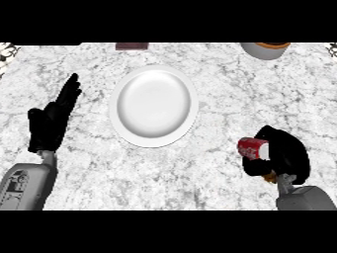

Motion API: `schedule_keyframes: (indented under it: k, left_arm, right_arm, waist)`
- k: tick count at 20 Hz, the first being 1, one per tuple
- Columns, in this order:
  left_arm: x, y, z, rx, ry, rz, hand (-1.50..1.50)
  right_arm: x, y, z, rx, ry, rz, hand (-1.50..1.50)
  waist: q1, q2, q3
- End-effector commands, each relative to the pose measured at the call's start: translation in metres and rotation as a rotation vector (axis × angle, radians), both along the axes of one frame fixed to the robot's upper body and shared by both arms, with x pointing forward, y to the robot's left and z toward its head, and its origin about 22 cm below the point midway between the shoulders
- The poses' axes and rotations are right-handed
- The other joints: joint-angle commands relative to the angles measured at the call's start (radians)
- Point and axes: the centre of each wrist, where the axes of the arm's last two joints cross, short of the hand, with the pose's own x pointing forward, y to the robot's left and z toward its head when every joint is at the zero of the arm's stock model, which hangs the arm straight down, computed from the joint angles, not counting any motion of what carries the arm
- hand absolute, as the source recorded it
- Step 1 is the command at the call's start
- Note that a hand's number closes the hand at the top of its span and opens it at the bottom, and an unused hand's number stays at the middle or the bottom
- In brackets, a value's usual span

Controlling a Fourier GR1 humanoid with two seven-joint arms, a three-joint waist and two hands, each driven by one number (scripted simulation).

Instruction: Pick the can from the placemat and place it in the plate

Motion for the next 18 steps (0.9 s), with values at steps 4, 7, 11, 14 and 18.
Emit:
schedule_keyframes:
  k: [4, 7, 11, 14, 18]
  left_arm:
    - [-0.007, -0.012, -0.01, 0.015, -0.006, -0.006, 0.0]
    - [-0.009, -0.002, 0.003, 0.002, 0.022, -0.003, 0.0]
    - [0.004, -0.001, 0.014, 0.01, -0.001, -0.002, 0.0]
    - [0.015, -0.003, 0.019, 0.01, -0.009, -0.011, 0.0]
    - [0.002, -0.003, 0.0, 0.003, 0.006, -0.026, 0.0]
  right_arm:
    - [-0.025, -0.014, 0.031, -0.093, -0.255, 0.114, 1.5]
    - [-0.03, 0.014, 0.056, -0.078, -0.47, 0.151, 1.5]
    - [-0.024, 0.028, 0.084, -0.055, -0.627, 0.223, 1.5]
    - [-0.027, 0.04, 0.102, -0.01, -0.693, 0.349, 1.5]
    - [-0.015, 0.079, 0.115, 0.074, -0.692, 0.403, 1.5]
  waist:
    - [-0.008, 0.004, 0.005]
    - [-0.002, -0.002, 0.005]
    - [0.002, 0.004, 0.005]
    - [-0.001, 0.007, 0.005]
    - [0.009, 0.008, 0.005]
